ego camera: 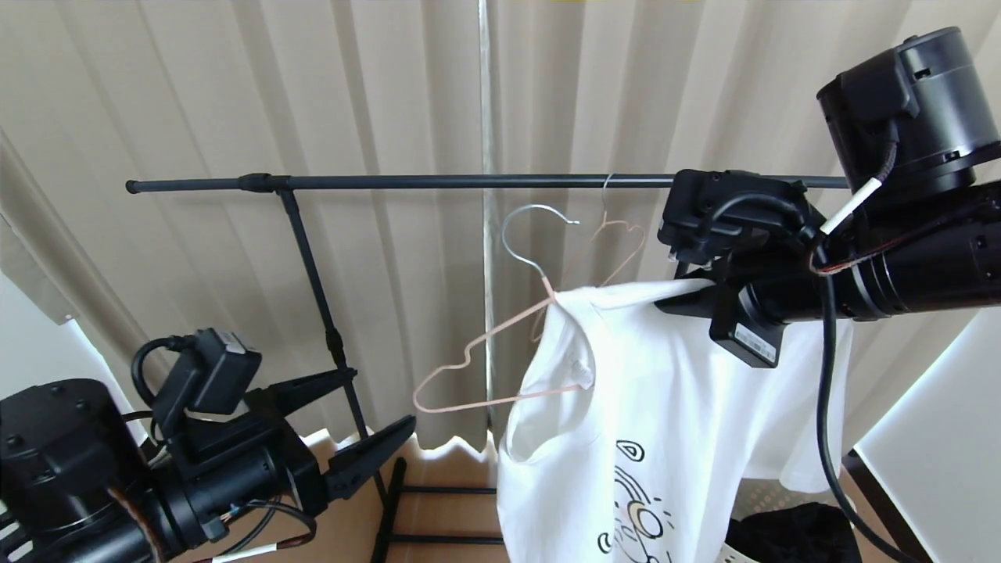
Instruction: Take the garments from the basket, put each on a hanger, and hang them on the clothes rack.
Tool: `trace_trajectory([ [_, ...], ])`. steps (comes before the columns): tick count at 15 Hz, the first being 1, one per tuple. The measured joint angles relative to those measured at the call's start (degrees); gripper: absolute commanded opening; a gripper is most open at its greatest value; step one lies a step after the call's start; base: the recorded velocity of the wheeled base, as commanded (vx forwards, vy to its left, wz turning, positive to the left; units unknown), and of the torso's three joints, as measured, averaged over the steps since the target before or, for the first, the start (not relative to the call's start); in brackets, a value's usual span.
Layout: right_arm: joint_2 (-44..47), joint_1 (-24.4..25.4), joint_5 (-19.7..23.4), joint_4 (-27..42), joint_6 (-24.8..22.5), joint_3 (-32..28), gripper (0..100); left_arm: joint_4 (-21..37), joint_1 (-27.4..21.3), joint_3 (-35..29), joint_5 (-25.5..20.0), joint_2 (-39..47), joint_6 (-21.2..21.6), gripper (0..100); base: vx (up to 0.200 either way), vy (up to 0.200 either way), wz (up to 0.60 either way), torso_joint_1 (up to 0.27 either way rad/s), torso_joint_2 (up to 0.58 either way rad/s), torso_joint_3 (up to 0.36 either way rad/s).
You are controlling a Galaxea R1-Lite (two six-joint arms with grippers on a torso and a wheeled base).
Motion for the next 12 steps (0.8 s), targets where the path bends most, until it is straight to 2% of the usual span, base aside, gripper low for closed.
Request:
trace_trajectory([
  [4, 0.3, 0.7, -2.5, -7.2, 5.9, 1.9, 0, 34.5, -2.1, -12.3, 3.8, -7.2, -3.6, 100, 0.0, 0.0, 0.0, 0.0, 0.0, 0.0],
  [5, 0.5, 1.1, -3.3, -8.5, 6.6, 2.1, 0, 37.9, -3.3, -14.5, 6.4, -8.2, -4.3, 100, 0.0, 0.0, 0.0, 0.0, 0.0, 0.0],
  [8, 1.3, 2.0, -4.3, -13.4, 7.5, 2.2, 0, 39.9, -7.7, -18.1, 14.8, -7.7, -6.4, 100, 0.0, 0.0, 0.0, 0.0, 0.0, 0.0],
  [10, 2.2, 3.5, -4.7, -17.6, 10.1, 2.2, 0, 40.0, -10.2, -19.8, 19.8, -5.4, -9.1, 100, 0.0, 0.0, 0.0, 0.0, 0.0, 0.0],
  [12, 3.4, 4.7, -5.8, -20.2, 11.3, 2.1, 0, 39.9, -11.7, -21.6, 22.8, -3.2, -11.5, 100, 0.0, 0.0, 0.0, 0.0, 0.0, 0.0],
])
